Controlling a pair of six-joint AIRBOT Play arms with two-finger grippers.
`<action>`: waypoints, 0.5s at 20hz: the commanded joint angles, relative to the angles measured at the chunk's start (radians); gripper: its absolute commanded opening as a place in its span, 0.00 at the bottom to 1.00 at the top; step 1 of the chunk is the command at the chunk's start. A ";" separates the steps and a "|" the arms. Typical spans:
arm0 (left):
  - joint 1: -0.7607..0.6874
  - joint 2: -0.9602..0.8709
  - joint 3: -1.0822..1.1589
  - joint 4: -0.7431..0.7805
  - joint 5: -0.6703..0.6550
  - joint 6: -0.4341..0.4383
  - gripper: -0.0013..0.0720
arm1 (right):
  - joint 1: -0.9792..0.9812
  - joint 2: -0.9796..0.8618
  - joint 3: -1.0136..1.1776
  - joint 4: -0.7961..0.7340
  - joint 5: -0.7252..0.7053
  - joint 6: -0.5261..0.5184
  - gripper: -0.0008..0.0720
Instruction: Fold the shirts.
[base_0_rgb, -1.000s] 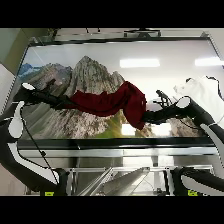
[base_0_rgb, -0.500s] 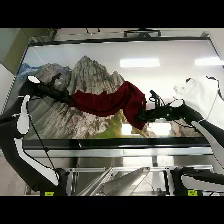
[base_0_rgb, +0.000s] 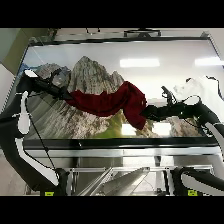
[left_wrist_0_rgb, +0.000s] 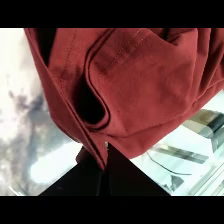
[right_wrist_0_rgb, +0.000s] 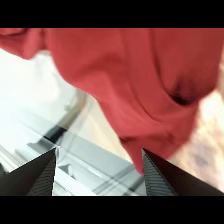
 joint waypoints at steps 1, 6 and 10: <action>0.003 0.000 0.003 -0.001 -0.007 -0.001 0.03 | 0.000 0.003 -0.019 -0.066 -0.015 0.074 0.81; 0.006 0.000 0.003 0.000 -0.005 0.004 0.05 | 0.067 -0.121 -0.018 -0.047 -0.155 0.045 0.81; 0.006 0.000 0.003 -0.001 -0.007 0.004 0.05 | 0.081 -0.192 -0.006 0.159 -0.166 -0.123 0.30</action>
